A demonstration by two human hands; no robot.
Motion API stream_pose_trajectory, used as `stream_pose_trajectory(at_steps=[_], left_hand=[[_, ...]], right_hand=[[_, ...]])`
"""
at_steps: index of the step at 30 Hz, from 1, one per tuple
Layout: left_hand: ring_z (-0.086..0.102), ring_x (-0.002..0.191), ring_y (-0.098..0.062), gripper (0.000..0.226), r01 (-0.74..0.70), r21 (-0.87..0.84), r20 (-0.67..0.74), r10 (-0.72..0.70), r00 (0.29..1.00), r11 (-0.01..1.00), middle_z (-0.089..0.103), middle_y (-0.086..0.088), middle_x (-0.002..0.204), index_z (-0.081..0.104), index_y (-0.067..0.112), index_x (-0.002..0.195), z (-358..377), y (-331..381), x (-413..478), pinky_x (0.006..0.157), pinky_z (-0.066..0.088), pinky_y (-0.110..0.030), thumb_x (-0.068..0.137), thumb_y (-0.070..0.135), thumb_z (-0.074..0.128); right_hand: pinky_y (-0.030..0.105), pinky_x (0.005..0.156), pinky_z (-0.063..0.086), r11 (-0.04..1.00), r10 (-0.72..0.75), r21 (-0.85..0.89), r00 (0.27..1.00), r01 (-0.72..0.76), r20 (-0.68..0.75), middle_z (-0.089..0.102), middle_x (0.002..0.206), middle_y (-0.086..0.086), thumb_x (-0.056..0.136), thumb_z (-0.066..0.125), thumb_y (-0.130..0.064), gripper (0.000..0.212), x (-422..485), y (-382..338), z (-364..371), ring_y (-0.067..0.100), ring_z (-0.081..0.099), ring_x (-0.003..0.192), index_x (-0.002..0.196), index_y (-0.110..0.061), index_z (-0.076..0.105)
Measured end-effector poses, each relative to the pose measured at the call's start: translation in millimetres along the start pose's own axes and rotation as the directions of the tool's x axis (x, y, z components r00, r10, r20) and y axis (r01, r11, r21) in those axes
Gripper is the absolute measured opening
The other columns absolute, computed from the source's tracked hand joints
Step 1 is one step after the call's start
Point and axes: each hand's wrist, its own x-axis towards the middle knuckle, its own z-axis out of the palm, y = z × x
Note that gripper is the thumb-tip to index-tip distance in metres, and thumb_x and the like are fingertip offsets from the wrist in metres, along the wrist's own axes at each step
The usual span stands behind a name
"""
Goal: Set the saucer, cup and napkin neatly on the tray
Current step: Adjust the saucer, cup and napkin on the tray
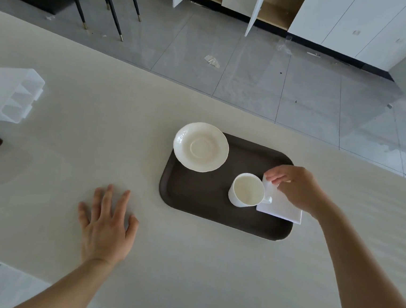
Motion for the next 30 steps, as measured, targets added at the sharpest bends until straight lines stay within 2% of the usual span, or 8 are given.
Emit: stream_pose_trajectory(at_steps=[3, 6, 8, 14, 18, 24, 30], left_hand=[[0.024, 0.147, -0.038, 0.063, -0.001, 0.002, -0.009, 0.001, 1.000, 1.000, 0.036, -0.017, 0.154, 0.047, 0.022, 0.143, 0, 0, 0, 0.117, 0.010, -0.063, 0.084, 0.042, 0.036], [0.024, 0.147, -0.038, 0.064, -0.003, -0.009, -0.026, 0.003, 1.000, 1.000, 0.037, -0.018, 0.154, 0.048, 0.021, 0.142, 1, 0, 0, 0.117, 0.010, -0.063, 0.083, 0.043, 0.036], [0.024, 0.147, -0.038, 0.063, -0.008, -0.025, -0.043, 0.007, 0.999, 1.000, 0.037, -0.019, 0.153, 0.048, 0.021, 0.141, 1, -1, 0, 0.117, 0.010, -0.063, 0.083, 0.042, 0.038], [0.022, 0.147, -0.038, 0.062, -0.015, -0.034, -0.061, 0.013, 0.998, 0.999, 0.036, -0.017, 0.153, 0.047, 0.021, 0.141, 4, -1, 0, 0.117, 0.009, -0.062, 0.084, 0.042, 0.038], [0.022, 0.147, -0.038, 0.062, -0.013, -0.034, -0.059, 0.011, 0.998, 0.999, 0.036, -0.018, 0.154, 0.048, 0.021, 0.141, 3, -1, 0, 0.117, 0.009, -0.063, 0.084, 0.042, 0.038], [0.021, 0.147, -0.039, 0.062, -0.011, -0.038, -0.048, 0.009, 0.999, 0.999, 0.035, -0.018, 0.154, 0.048, 0.021, 0.142, 1, 0, -1, 0.118, 0.010, -0.063, 0.084, 0.041, 0.037], [0.020, 0.148, -0.037, 0.063, -0.007, -0.033, -0.032, 0.006, 0.999, 0.999, 0.034, -0.017, 0.155, 0.046, 0.021, 0.143, 1, 0, -1, 0.118, 0.008, -0.063, 0.084, 0.041, 0.037]], right_hand=[[0.033, 0.089, 0.053, 0.986, 0.035, -0.162, 0.999, -0.029, 0.036, 0.073, 0.104, -0.005, 0.086, 0.052, 0.001, 0.038, -18, 5, 5, 0.021, 0.066, 0.097, 0.108, -0.021, 0.073], [0.025, 0.076, 0.052, 0.993, 0.048, -0.110, 0.998, -0.043, 0.043, 0.071, 0.104, 0.001, 0.087, 0.066, -0.012, 0.025, -27, 10, 16, 0.021, 0.065, 0.093, 0.108, -0.023, 0.074], [0.017, 0.066, 0.045, 0.996, 0.046, -0.075, 0.999, -0.045, 0.017, 0.070, 0.100, 0.003, 0.087, 0.071, -0.020, 0.022, -29, 13, 22, 0.020, 0.064, 0.088, 0.109, -0.022, 0.074], [0.014, 0.056, 0.035, 0.990, 0.007, -0.138, 0.997, -0.018, -0.079, 0.068, 0.093, 0.006, 0.091, 0.069, -0.028, 0.019, -30, 15, 34, 0.022, 0.059, 0.080, 0.106, -0.019, 0.076], [0.016, 0.060, 0.036, 0.986, -0.052, -0.166, 0.990, 0.029, -0.133, 0.071, 0.094, 0.004, 0.092, 0.067, -0.024, 0.017, -33, 14, 40, 0.018, 0.058, 0.080, 0.101, -0.015, 0.077], [0.021, 0.066, 0.039, 0.990, -0.034, -0.141, 0.974, 0.002, -0.223, 0.072, 0.105, 0.006, 0.094, 0.064, -0.021, 0.017, -37, 16, 50, 0.016, 0.056, 0.081, 0.101, -0.013, 0.076], [0.027, 0.074, 0.046, 0.997, 0.008, -0.075, 0.955, -0.031, -0.298, 0.073, 0.101, 0.007, 0.093, 0.066, -0.023, 0.017, -34, 11, 59, 0.024, 0.064, 0.089, 0.099, -0.010, 0.076]])
